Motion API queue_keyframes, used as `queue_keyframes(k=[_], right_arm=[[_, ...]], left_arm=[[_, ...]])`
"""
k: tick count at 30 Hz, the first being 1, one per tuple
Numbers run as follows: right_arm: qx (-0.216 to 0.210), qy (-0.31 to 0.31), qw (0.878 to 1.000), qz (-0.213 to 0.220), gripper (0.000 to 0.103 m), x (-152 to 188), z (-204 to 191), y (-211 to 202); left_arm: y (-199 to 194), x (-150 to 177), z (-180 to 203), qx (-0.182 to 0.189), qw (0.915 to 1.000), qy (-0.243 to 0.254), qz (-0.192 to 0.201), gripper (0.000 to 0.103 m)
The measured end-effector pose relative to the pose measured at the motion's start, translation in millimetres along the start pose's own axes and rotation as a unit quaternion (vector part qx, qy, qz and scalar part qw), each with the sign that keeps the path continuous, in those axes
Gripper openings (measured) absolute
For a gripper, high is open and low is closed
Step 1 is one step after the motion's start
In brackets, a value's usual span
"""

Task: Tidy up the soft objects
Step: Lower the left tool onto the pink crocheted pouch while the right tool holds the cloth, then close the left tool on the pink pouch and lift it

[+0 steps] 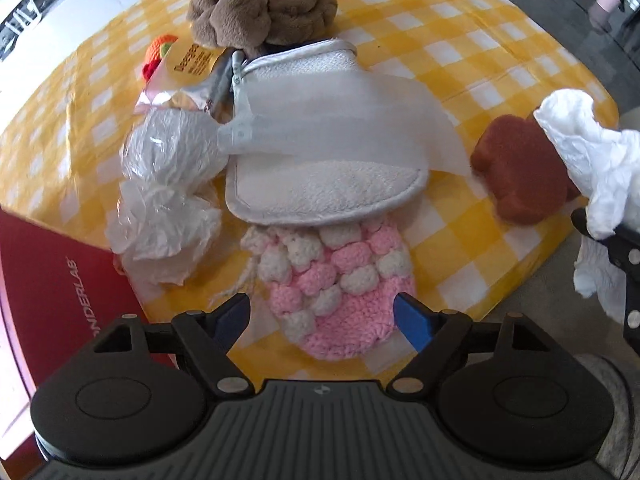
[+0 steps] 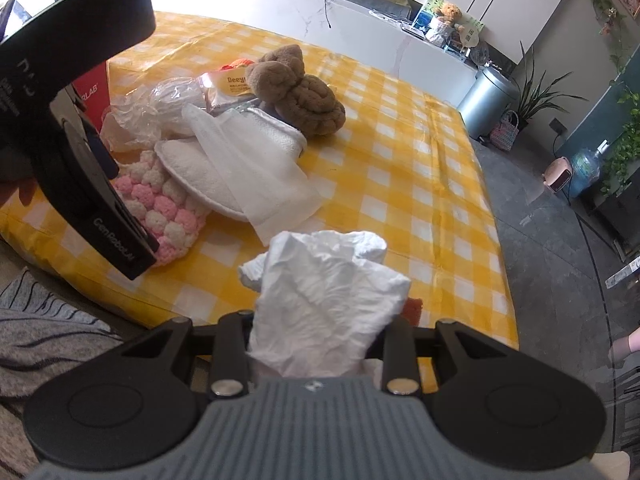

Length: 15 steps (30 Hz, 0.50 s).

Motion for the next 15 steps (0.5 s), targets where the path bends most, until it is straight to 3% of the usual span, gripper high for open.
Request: queue_keyframes(k=[2,5,10,12,13,15], right_arm=[[-0.001,0.000,1.000,-0.002,0.030,0,-1,0],[0.003,-0.003,1.000,-0.003,0.030,0,-2,0],[0.000,-0.007,1.000,0.001,0.030,0,-5,-1],[-0.001,-0.003,1.000,0.003,0.030,1,-4,-1],[-0.002,-0.001,1.000,0.004,0.030,1,-4,-2],[-0.004,-0.002,1.000,0.004,0.030,1,-5,-2]], left_arm=[[8,-2,-1,0.015,0.9996,-0.021,-0.005,0.103],[24,-6,-3,0.039,0.9985,-0.036,-0.011,0.103],[25,-10,7,0.020,0.9996,-0.017,0.009,0.103],[23,-12,7,0.031,0.9994,-0.016,-0.002,0.103],[19,-14,5,0.030,0.9992,-0.024,-0.004,0.090],[12,-15,2,0.034,0.9990,-0.025,-0.010,0.076]])
Point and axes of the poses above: each gripper's, at about its wrist camera, not at the fingertips, and y roughly the way its jaws point, z to its right, x to its underside, the point moved 7 cm from there along y, roughly the way its jaws point, and after that the axes turned 14 degrees about -z, right-handed, at the moved point
